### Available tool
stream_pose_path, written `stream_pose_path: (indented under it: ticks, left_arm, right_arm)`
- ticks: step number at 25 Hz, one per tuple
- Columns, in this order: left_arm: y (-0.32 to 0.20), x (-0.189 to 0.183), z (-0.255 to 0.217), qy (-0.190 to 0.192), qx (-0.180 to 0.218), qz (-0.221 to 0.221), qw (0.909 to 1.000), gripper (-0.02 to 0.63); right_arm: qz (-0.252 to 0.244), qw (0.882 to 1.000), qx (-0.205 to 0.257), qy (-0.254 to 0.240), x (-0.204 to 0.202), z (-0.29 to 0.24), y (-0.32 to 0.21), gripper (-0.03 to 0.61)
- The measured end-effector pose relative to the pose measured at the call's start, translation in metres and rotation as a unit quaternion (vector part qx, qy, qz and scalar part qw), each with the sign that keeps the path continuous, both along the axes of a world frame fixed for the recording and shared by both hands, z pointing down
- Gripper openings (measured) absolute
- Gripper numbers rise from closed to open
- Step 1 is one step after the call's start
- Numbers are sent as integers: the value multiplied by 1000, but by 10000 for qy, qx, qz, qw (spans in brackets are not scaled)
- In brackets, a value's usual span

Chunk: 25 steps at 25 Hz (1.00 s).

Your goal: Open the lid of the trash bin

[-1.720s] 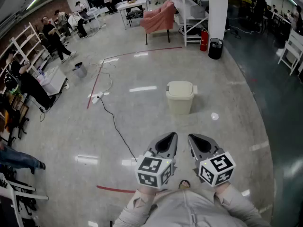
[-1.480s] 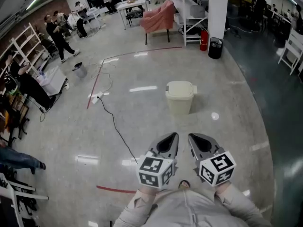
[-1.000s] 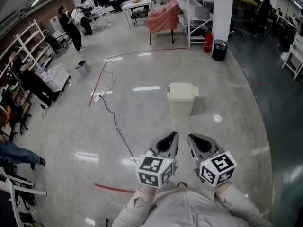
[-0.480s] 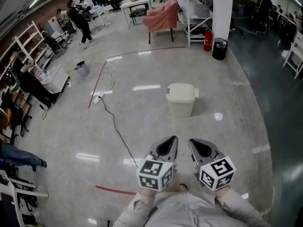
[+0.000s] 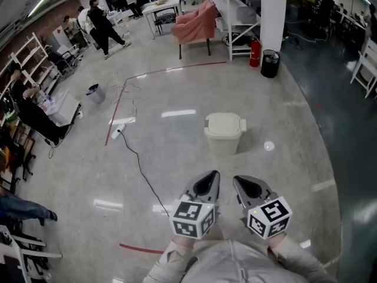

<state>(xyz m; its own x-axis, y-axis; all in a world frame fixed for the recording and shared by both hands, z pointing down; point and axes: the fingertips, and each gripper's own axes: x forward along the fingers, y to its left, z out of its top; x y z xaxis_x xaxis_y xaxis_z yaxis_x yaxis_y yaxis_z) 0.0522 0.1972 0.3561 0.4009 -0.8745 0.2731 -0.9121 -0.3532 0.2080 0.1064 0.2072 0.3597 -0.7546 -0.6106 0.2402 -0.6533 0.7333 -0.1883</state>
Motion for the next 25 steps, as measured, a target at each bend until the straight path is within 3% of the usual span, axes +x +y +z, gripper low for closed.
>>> stream_pose_path:
  ticks: [25]
  left_arm:
    - [-208, -106, 4, -64, -185, 308, 9993, 3]
  right_arm:
    - [388, 9992, -111, 71, -100, -4, -207, 5]
